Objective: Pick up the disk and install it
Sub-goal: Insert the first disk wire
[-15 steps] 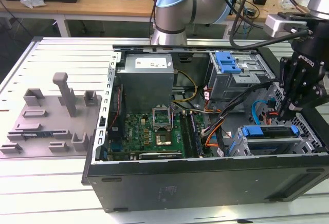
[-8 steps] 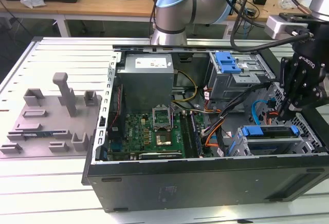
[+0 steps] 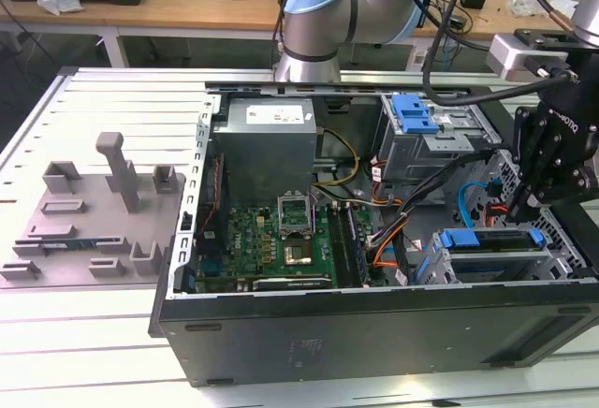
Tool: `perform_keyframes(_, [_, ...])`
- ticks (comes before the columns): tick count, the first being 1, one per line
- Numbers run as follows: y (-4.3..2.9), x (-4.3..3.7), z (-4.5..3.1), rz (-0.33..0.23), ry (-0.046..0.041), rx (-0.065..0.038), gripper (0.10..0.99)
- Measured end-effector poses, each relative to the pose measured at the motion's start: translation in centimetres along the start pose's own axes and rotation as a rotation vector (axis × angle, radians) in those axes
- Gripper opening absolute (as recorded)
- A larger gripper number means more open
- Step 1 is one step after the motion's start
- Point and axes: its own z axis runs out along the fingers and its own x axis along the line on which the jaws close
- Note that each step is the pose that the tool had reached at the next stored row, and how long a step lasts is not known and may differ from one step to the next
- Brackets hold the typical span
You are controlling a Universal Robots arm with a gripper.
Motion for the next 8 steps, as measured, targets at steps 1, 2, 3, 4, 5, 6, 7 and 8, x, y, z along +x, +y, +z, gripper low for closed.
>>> perform_keyframes(1, [0.0, 0.0, 0.0, 0.0, -0.0006, 0.0, 0.169])
perform_keyframes(2, [0.0, 0.0, 0.0, 0.0, -0.0008, 0.0, 0.169])
perform_keyframes(3, [0.0, 0.03, 0.01, 0.0, -0.0007, 0.0, 0.169])
perform_keyframes(4, [-0.01, 0.06, 0.01, 0.0, -0.0006, 0.0, 0.169])
perform_keyframes(5, [-0.01, 0.12, 0.02, 0.0, -0.0007, 0.0, 0.169])
perform_keyframes(6, [-0.01, 0.15, 0.03, 0.0, -0.0008, 0.0, 0.169])
perform_keyframes(7, [-0.02, 0.17, 0.03, 0.0, -0.0007, 0.0, 0.169])
perform_keyframes(8, [-0.02, 0.24, 0.05, 0.0, -0.0008, 0.0, 0.169])
